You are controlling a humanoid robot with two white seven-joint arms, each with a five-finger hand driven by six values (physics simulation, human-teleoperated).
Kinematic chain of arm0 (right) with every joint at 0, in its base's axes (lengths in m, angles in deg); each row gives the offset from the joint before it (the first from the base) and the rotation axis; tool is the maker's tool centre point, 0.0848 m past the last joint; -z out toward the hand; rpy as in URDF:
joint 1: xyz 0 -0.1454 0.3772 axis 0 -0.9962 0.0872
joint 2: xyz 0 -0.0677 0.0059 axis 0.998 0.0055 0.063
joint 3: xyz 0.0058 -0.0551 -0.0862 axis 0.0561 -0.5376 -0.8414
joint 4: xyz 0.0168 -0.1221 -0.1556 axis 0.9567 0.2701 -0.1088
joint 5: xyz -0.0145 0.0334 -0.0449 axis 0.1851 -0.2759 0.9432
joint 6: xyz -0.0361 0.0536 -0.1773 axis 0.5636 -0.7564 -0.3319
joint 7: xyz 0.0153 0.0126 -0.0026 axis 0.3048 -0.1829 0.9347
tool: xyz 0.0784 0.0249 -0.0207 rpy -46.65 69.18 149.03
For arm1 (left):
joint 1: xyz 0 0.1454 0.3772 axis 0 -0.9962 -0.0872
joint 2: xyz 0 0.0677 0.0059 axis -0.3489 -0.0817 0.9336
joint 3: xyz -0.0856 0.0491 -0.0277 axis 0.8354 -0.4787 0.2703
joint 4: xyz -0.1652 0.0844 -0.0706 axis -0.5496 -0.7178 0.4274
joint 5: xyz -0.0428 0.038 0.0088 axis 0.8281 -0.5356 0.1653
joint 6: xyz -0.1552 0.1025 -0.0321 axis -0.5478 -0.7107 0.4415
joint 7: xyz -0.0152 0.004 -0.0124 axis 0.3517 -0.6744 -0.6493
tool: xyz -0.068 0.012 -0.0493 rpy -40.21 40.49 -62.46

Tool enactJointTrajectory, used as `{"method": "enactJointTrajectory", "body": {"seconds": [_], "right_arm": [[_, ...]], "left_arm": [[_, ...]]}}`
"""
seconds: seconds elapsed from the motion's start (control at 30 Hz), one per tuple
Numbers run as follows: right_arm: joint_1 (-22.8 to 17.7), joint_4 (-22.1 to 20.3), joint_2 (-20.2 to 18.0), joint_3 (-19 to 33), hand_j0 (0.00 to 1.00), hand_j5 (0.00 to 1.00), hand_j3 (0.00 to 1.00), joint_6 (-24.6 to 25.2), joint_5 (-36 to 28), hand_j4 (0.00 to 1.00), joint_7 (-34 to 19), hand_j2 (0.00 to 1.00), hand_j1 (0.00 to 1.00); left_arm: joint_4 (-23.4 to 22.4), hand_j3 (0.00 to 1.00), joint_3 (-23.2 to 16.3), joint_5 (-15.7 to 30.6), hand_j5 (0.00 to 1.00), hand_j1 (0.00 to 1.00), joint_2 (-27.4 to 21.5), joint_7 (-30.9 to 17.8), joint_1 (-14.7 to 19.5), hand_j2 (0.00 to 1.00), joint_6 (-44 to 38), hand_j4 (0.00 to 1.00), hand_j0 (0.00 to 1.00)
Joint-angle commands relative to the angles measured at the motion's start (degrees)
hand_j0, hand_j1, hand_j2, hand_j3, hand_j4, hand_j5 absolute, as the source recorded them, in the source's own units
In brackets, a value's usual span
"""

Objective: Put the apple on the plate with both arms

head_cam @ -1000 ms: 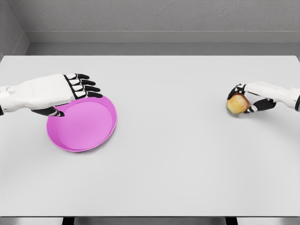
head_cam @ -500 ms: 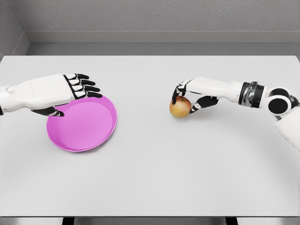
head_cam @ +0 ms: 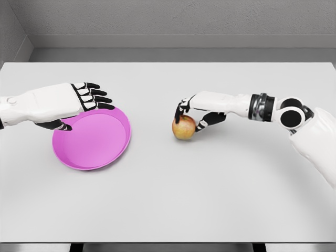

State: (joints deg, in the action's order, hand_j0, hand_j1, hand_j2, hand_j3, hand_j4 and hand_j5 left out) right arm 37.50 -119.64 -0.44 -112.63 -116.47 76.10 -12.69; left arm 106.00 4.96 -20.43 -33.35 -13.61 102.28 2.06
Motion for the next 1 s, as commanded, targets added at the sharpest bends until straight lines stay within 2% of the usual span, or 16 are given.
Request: {"method": "enactJointTrajectory", "body": {"seconds": [0.0, 0.03, 0.07, 0.23, 0.53, 0.57, 0.67, 0.7, 0.77, 0.87, 0.97], "right_arm": [[0.00, -0.03, -0.16, 0.24, 0.71, 0.71, 0.71, 0.18, -0.41, 0.71, 0.03, 0.71, 0.71], [0.00, -0.03, -0.25, 0.33, 0.87, 0.87, 0.87, 0.18, -0.41, 0.87, 0.03, 0.87, 0.87], [0.09, -0.03, -0.25, 0.33, 1.00, 1.00, 1.00, 0.18, -0.41, 1.00, 0.03, 1.00, 1.00], [0.18, -0.11, -0.42, 1.29, 1.00, 1.00, 1.00, 0.18, -0.41, 1.00, 0.03, 1.00, 1.00], [-1.67, 0.50, -13.78, 15.62, 1.00, 1.00, 1.00, 0.18, -1.02, 1.00, 0.03, 1.00, 1.00], [-2.19, 0.59, -14.40, 17.11, 1.00, 1.00, 1.00, 0.18, -1.02, 1.00, 0.03, 1.00, 1.00], [-5.62, 4.54, -14.84, 24.23, 1.00, 1.00, 1.00, 0.18, -1.02, 1.00, 0.03, 1.00, 1.00], [-6.33, 5.16, -16.68, 25.02, 1.00, 1.00, 1.00, 0.18, -1.02, 1.00, 0.03, 1.00, 1.00], [-6.94, 6.56, -18.71, 28.01, 1.00, 1.00, 1.00, 0.18, -1.02, 1.00, 0.03, 1.00, 1.00], [-9.23, 7.36, -18.53, 29.51, 1.00, 1.00, 1.00, 0.18, -0.94, 1.00, 0.03, 1.00, 1.00], [-9.14, 6.13, -17.48, 28.72, 1.00, 1.00, 1.00, 0.18, -1.02, 1.00, 0.03, 1.00, 1.00]], "left_arm": [[0.00, 1.00, 0.03, 0.42, 1.00, 1.00, -0.08, 0.05, 0.00, 1.00, -0.09, 1.00, 1.00], [0.00, 1.00, 0.03, 0.42, 1.00, 1.00, -0.08, 0.05, 0.00, 1.00, -0.09, 1.00, 1.00], [0.00, 1.00, 0.03, 0.33, 1.00, 1.00, -0.17, 0.05, 0.00, 1.00, -0.09, 1.00, 1.00], [0.00, 1.00, 0.03, 0.33, 1.00, 1.00, -0.17, -0.03, 0.00, 1.00, -0.09, 1.00, 1.00], [-0.18, 1.00, 0.12, 0.33, 1.00, 1.00, -0.34, -0.03, 0.09, 1.00, -0.09, 1.00, 1.00], [-0.18, 1.00, 0.12, 0.33, 1.00, 1.00, -0.34, -0.03, 0.09, 1.00, -0.09, 1.00, 1.00], [-0.70, 1.00, 0.82, 0.24, 1.00, 1.00, -0.17, -0.30, -0.26, 1.00, -0.09, 1.00, 1.00], [-0.88, 1.00, 0.82, 0.33, 1.00, 1.00, -0.17, -1.26, 0.00, 1.00, -0.09, 1.00, 1.00], [-0.09, 1.00, 0.47, 0.51, 1.00, 1.00, -0.43, -1.35, 2.81, 1.00, -0.09, 1.00, 1.00], [1.66, 1.00, -0.32, 1.82, 1.00, 1.00, 0.10, -1.18, 8.78, 1.00, -0.09, 1.00, 1.00], [1.84, 1.00, -8.31, 3.32, 1.00, 1.00, 4.13, -1.09, 14.85, 1.00, -0.09, 1.00, 1.00]]}}
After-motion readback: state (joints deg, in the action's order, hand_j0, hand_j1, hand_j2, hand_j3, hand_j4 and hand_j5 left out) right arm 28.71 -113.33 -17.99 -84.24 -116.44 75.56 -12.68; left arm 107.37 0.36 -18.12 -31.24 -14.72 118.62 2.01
